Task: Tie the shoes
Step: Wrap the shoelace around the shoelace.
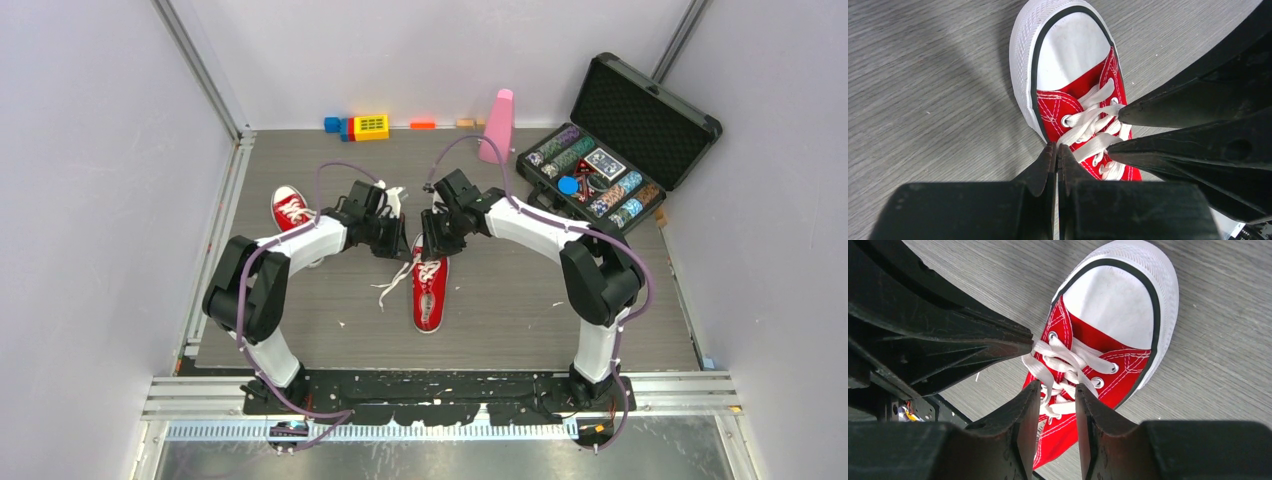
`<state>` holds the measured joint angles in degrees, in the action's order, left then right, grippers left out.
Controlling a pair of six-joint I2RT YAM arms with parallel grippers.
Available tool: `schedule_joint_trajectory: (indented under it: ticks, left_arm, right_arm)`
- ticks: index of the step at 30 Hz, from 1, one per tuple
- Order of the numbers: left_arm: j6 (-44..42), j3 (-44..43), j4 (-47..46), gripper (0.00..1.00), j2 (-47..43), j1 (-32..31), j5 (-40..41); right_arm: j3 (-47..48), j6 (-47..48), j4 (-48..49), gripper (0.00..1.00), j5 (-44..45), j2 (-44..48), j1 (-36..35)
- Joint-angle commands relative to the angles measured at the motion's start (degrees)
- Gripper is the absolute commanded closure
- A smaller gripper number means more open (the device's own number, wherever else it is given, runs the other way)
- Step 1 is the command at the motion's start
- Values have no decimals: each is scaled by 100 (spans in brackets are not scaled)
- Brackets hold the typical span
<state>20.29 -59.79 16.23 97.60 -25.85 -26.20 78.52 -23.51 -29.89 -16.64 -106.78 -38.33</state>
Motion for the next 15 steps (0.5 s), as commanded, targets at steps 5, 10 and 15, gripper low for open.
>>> schedule_joint_trajectory:
  ticks: [5, 10, 15]
  left_arm:
    - [-135, 34, -208, 100, -218, 18, -186]
    - [-140, 33, -174, 100, -229, 18, -180]
    - [-149, 135, -114, 100, -405, 18, -59]
  right_arm:
    - [-7, -128, 311, 68, -260, -55, -52]
    - [-12, -178, 362, 87, -366, -33, -52]
    - [54, -149, 296, 100, -240, 130, -48]
